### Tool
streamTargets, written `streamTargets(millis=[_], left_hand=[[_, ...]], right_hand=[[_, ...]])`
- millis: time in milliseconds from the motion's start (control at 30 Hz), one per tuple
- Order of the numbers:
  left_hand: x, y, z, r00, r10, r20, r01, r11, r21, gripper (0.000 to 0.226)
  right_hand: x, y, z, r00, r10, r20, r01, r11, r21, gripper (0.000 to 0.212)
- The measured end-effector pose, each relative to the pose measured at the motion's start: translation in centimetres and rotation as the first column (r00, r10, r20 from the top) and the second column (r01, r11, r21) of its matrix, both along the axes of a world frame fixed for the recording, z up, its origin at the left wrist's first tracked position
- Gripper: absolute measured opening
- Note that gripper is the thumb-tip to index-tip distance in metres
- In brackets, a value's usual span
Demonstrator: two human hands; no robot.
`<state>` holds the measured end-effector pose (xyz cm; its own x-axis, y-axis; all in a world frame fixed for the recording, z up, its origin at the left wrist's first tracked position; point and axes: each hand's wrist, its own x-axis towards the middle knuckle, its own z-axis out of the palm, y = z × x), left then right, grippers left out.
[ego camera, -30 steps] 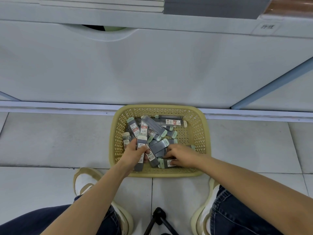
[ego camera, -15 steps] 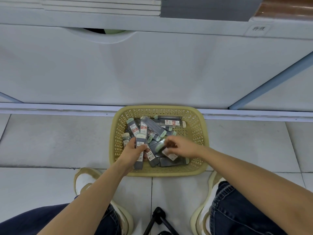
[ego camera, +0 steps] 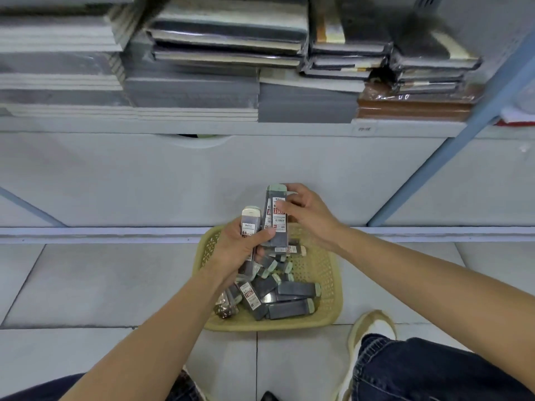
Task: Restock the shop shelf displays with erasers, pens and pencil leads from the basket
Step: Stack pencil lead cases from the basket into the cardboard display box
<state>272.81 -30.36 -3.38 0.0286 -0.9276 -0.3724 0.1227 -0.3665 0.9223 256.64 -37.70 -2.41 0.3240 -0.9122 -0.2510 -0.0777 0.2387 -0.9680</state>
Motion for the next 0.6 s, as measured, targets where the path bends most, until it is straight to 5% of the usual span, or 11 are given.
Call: streamTargets(millis=[367, 600], left_hand=[[-1.4, -1.7, 15.5, 0.991, -0.122, 0.056, 0.132, 0.951, -0.279, 0.021], [-3.4, -4.6, 26.4, 0.983, -0.183, -0.004, 0.167, 0.908, -0.383, 0.009]], right_hand=[[-4.0, -0.3, 18.0, 0.99, 0.136, -0.049, -0.144, 0.927, -0.345, 0.02], [-7.6, -0.4, 29.4, 1.0, 0.004, 0.021, 0.008, 0.825, -0.565, 0.019]])
